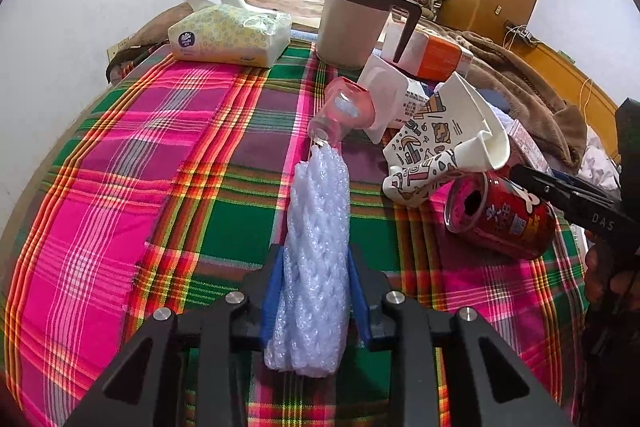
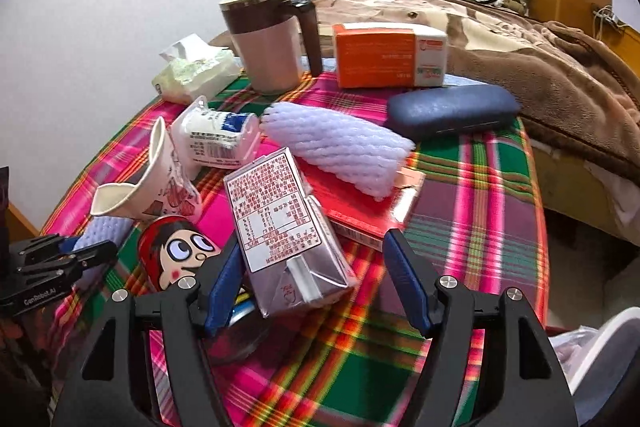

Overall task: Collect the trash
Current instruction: 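Grasp the small white-and-pink carton with the right gripper while the left holds the sleeve, then carry the sleeve and carton over the white bin and open both grippers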

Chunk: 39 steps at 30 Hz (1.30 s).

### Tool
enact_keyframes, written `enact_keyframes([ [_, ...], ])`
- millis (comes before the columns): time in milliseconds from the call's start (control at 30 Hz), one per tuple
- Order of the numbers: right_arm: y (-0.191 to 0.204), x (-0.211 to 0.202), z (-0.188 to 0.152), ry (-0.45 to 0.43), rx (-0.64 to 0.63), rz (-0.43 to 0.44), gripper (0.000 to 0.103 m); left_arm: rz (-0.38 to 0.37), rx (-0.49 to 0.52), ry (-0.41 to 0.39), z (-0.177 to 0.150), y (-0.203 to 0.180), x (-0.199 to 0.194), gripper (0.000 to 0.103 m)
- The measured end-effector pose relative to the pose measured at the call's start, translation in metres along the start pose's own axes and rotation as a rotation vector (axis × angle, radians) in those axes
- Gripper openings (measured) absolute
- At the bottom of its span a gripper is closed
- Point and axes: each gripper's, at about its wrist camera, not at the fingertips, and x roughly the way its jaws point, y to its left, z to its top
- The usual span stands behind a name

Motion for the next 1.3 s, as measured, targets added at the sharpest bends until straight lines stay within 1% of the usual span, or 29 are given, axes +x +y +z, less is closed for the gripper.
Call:
enact_keyframes([
  [33,0.001,0.0,-0.001,-0.003,-0.001,-0.009,0.057,0.003,0.003,0.0,0.0,-0.001,0.0,0.031],
  [67,0.001,0.0,-0.002,-0.007,0.002,-0.011,0.045,0.005,0.007,0.0,0.0,-0.002,0.0,0.031],
  [200,0.001,-0.004,-0.007,-0.017,0.033,-0.013,0.041,-0.003,-0.002,-0.012,-0.002,-0.002,-0.003,0.03],
  [333,0.002,-0.01,-0.01,-0.027,0.039,-0.024,0.04,-0.012,-0.019,-0.026,-0.003,-0.002,-0.009,0.029],
  [500,0.002,-0.024,-0.015,-0.063,0.057,-0.027,0.04,-0.016,-0.014,-0.045,-0.006,-0.008,-0.021,0.029],
  [700,0.0,-0.044,-0.021,-0.108,0.106,-0.021,0.04,-0.045,0.005,-0.086,-0.008,-0.027,-0.046,0.029],
  [800,-0.002,-0.058,-0.026,-0.132,0.126,-0.013,0.04,-0.069,0.025,-0.114,-0.007,-0.04,-0.06,0.029],
  [1033,-0.007,-0.093,-0.038,-0.193,0.141,-0.038,0.04,-0.113,0.093,-0.159,-0.007,-0.079,-0.086,0.029],
  [1300,-0.027,-0.132,-0.056,-0.242,0.185,-0.101,0.04,-0.164,0.171,-0.19,-0.011,-0.127,-0.1,0.029],
])
